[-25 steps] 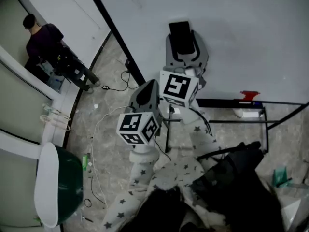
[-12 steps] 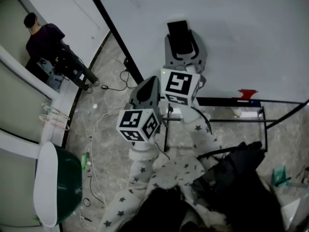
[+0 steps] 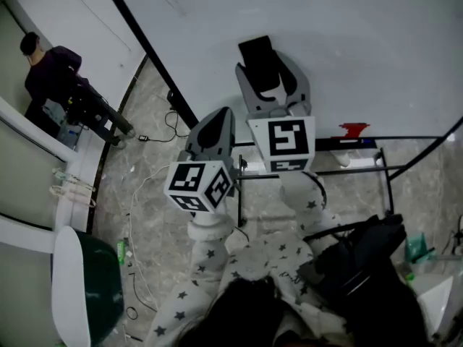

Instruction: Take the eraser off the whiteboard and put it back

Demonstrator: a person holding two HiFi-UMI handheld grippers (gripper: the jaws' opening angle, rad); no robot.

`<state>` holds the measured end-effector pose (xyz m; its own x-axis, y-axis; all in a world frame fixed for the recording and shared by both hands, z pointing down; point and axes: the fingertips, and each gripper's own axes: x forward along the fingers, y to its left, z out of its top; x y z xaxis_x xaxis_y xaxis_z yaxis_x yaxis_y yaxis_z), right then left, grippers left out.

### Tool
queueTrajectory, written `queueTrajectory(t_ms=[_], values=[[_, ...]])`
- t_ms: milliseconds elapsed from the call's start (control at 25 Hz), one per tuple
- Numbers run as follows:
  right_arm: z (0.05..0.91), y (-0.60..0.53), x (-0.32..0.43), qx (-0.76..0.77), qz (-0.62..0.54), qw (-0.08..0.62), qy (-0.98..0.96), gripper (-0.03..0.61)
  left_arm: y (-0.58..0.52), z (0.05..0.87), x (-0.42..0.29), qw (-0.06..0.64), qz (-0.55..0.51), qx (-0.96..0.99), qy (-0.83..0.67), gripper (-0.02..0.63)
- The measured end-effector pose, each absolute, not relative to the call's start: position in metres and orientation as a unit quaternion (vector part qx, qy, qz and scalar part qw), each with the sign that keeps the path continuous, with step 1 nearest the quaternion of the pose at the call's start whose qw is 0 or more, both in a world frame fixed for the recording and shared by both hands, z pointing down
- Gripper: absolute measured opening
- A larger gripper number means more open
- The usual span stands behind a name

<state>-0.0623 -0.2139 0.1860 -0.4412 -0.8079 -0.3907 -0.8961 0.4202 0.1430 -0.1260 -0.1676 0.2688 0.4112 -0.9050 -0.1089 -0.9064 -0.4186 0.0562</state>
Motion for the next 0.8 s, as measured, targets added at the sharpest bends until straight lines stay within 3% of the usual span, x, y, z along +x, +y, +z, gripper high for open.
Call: queueTrajectory(t_ms=[800], values=[[0.204,-0.151,0.027,-0.481,0.103,0.112,0.863,0.262,-0.139,0.249,-0.028,0.014,0.044,-0.901,0.430,0.002]])
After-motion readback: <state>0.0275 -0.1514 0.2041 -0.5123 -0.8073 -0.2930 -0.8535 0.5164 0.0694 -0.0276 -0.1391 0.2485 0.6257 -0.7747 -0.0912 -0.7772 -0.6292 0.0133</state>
